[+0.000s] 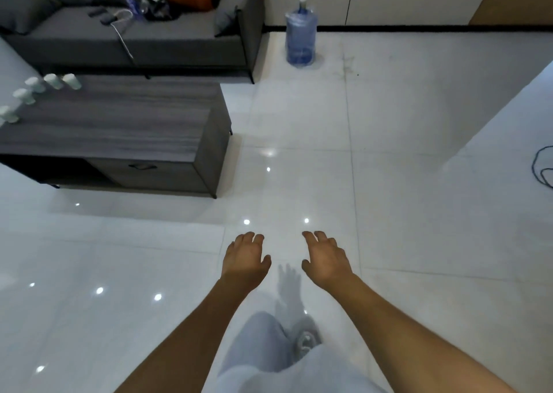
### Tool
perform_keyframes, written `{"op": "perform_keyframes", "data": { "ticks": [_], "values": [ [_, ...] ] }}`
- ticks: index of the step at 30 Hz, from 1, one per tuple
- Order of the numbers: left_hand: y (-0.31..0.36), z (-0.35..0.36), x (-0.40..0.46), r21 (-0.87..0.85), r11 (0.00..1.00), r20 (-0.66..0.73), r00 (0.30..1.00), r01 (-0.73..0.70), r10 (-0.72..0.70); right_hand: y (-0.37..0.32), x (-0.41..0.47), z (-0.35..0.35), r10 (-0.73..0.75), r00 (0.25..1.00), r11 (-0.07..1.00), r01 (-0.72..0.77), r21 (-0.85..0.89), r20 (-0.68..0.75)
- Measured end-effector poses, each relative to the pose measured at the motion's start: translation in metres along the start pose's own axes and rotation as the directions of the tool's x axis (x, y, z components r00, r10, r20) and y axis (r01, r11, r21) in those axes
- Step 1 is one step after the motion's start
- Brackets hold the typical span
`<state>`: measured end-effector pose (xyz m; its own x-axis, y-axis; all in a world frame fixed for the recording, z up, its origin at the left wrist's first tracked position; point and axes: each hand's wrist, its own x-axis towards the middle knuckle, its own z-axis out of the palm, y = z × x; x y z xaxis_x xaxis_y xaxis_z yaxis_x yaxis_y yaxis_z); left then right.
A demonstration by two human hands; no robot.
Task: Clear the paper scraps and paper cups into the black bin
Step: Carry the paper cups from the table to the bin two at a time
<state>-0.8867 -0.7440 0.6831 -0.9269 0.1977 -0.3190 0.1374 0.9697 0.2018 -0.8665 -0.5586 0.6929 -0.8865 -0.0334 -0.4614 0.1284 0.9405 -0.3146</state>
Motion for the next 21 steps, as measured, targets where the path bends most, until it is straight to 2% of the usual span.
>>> {"op": "perform_keyframes", "data": {
  "ticks": [10, 21],
  "values": [
    [-0.035, -0.054, 0.223, -0.036, 0.999, 0.017, 1.000, -0.001, 0.001, -0.032, 0.221, -0.090, -0.020, 0.999, 0.999, 0.021, -0.048, 0.028],
    [-0.074, -0.153, 0.446, -0.038, 0.997, 0.024, 0.998, 0.062, -0.061, -0.069, 0.438, -0.212, -0.048, 0.998, 0.998, 0.049, -0.029, 0.033]
  ]
}}
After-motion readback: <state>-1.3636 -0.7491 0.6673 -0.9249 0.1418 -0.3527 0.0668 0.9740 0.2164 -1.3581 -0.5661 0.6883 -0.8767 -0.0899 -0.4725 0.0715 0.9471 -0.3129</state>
